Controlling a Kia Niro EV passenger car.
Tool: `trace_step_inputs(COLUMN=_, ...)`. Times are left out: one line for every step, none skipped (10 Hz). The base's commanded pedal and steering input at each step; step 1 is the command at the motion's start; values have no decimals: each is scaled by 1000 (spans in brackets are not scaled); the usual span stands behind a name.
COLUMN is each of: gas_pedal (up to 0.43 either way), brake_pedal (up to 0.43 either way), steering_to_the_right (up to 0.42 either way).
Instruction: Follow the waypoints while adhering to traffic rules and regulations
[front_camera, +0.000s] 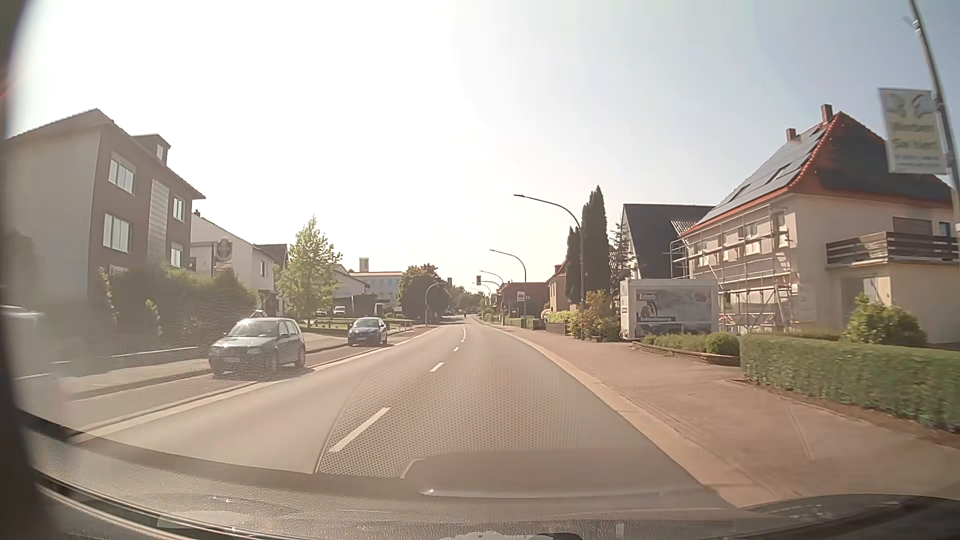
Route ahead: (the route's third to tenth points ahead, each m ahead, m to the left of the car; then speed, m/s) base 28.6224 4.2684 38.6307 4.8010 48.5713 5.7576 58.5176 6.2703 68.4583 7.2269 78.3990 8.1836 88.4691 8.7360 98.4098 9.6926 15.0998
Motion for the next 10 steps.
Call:
trace_step_inputs(gas_pedal=138, brake_pedal=0, steering_to_the_right=-10)
trace_step_inputs(gas_pedal=138, brake_pedal=0, steering_to_the_right=-10)
trace_step_inputs(gas_pedal=138, brake_pedal=0, steering_to_the_right=-10)
trace_step_inputs(gas_pedal=138, brake_pedal=0, steering_to_the_right=-10)
trace_step_inputs(gas_pedal=138, brake_pedal=0, steering_to_the_right=-10)
trace_step_inputs(gas_pedal=138, brake_pedal=0, steering_to_the_right=-10)
trace_step_inputs(gas_pedal=138, brake_pedal=0, steering_to_the_right=-10)
trace_step_inputs(gas_pedal=138, brake_pedal=0, steering_to_the_right=-10)
trace_step_inputs(gas_pedal=138, brake_pedal=0, steering_to_the_right=-10)
trace_step_inputs(gas_pedal=138, brake_pedal=0, steering_to_the_right=-10)
